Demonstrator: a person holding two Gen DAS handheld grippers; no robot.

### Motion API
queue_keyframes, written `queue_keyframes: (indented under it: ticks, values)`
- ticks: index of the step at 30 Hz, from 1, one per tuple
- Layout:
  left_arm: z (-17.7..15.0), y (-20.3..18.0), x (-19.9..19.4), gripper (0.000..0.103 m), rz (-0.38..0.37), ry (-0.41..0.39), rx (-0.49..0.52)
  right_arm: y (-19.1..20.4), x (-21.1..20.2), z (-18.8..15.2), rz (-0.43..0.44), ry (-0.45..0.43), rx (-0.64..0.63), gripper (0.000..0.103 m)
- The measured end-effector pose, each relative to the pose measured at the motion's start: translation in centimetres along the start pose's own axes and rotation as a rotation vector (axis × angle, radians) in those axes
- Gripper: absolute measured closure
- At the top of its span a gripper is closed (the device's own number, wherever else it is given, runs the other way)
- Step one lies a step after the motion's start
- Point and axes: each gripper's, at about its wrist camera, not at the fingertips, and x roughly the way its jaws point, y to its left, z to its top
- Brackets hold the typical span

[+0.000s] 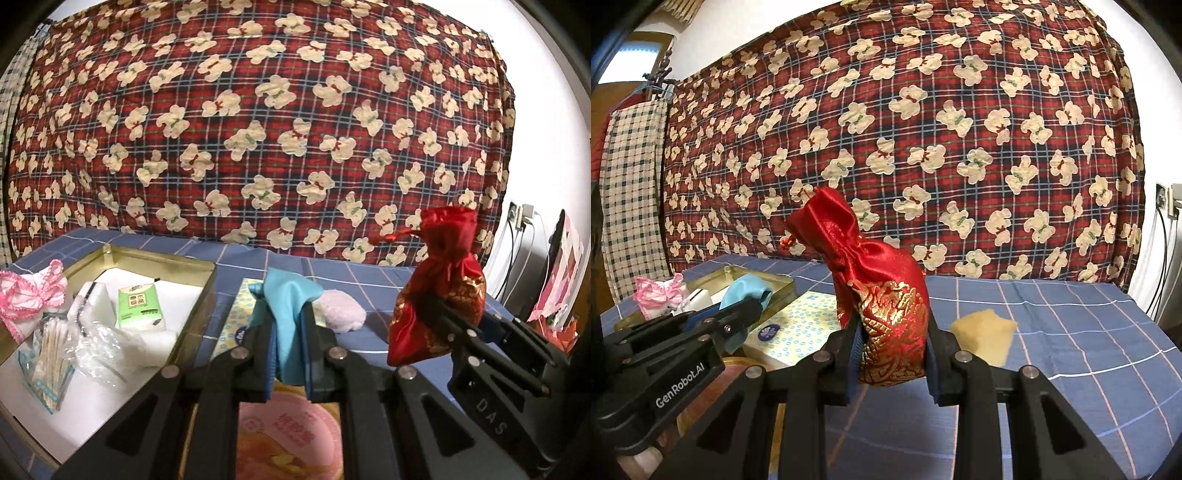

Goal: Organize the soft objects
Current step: 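Carry the teal cloth over the gold tray while the right tool carries the red pouch there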

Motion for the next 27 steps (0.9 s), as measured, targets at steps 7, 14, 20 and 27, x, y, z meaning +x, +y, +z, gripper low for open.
queue_keyframes:
  ticks: [7,14,20,27]
  values:
    - [0.0,0.7,-0.1,0.094,0.004,0.005,-0.004,0.8,0.4,0.0,0.013,0.01,-0.001,0.071]
    - [0.1,1.6,-0.1,0.094,0.002,0.019,-0.013,1.6,1.1,0.1,0.025,0.023,-0.016,0.071]
    - [0.4,1.8,-0.5,0.094,-0.01,0.017,-0.005,2.3,1.2,0.4,0.054,0.028,-0.01,0.071]
    - [1.2,2.1,-1.9,0.094,-0.01,0.002,0.025,3.5,1.6,1.9,0.119,0.039,0.005,0.071]
